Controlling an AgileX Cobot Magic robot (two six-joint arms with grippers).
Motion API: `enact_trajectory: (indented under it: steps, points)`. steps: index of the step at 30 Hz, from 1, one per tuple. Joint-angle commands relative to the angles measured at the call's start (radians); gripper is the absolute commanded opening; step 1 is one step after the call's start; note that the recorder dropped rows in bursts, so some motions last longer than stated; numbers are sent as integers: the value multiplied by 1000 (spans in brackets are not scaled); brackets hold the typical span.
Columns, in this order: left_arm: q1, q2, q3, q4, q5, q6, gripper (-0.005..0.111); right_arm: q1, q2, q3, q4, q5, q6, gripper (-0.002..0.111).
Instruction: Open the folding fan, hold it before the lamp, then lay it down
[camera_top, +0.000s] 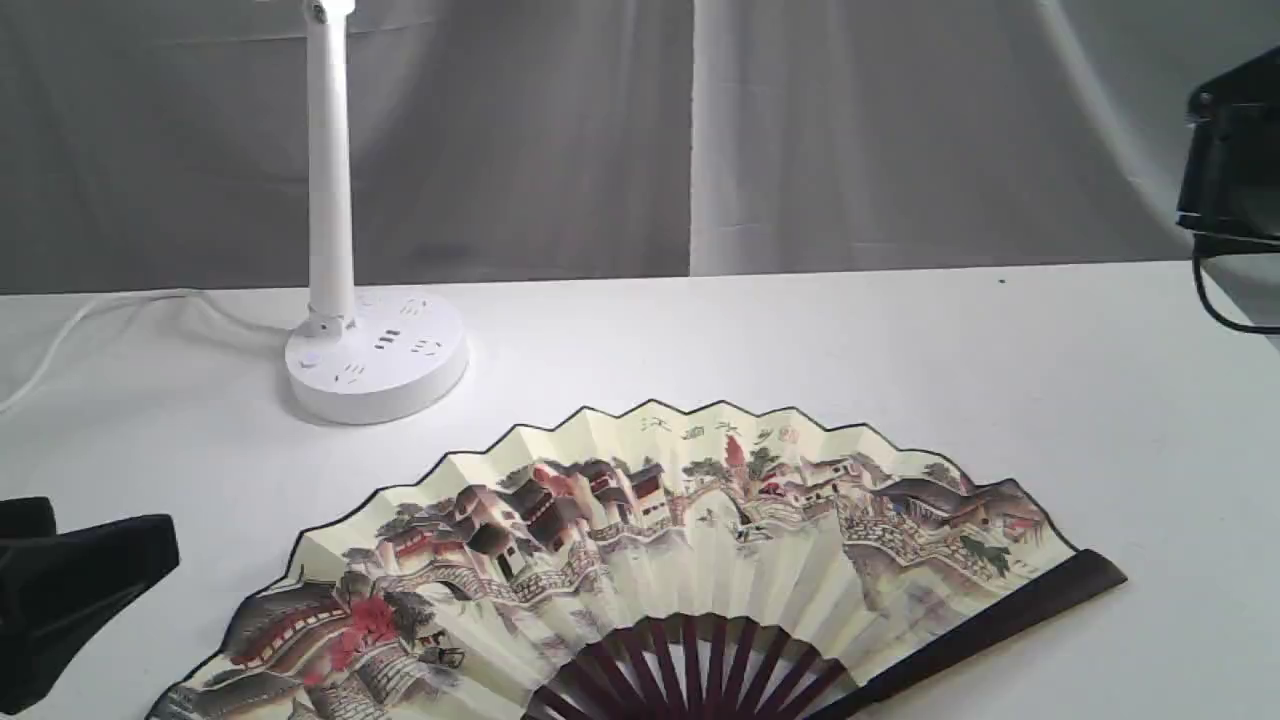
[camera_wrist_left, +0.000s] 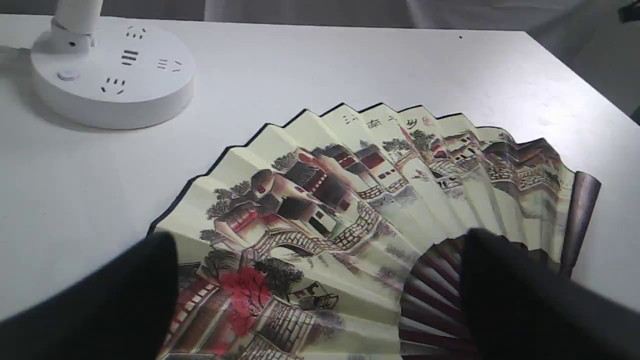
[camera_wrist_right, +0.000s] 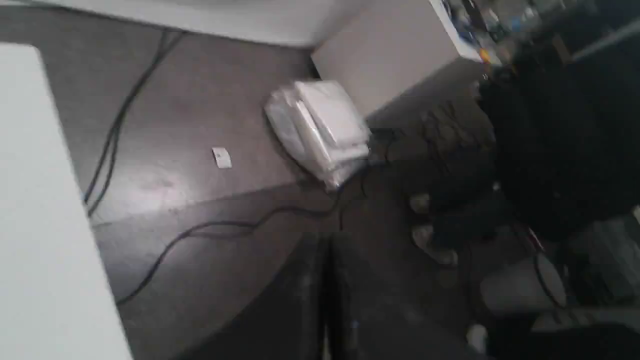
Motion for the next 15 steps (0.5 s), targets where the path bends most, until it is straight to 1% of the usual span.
enact_trajectory:
  steps: [1,8,10,13,15]
  points:
    - [2,-4,-1,0,8,4,76,-6,-16,-5,17,-23,-11,0]
    - [2,-4,-1,0,8,6,76,25,-16,-5,-55,-57,-11,0]
    - [2,-4,-1,0,8,6,76,35,-16,-5,-119,-70,-11,0]
    - [2,-4,-1,0,8,6,76,48,-16,-5,-270,-160,-11,0]
    - [2,-4,-1,0,8,1,76,48,-16,-5,-462,-252,-11,0]
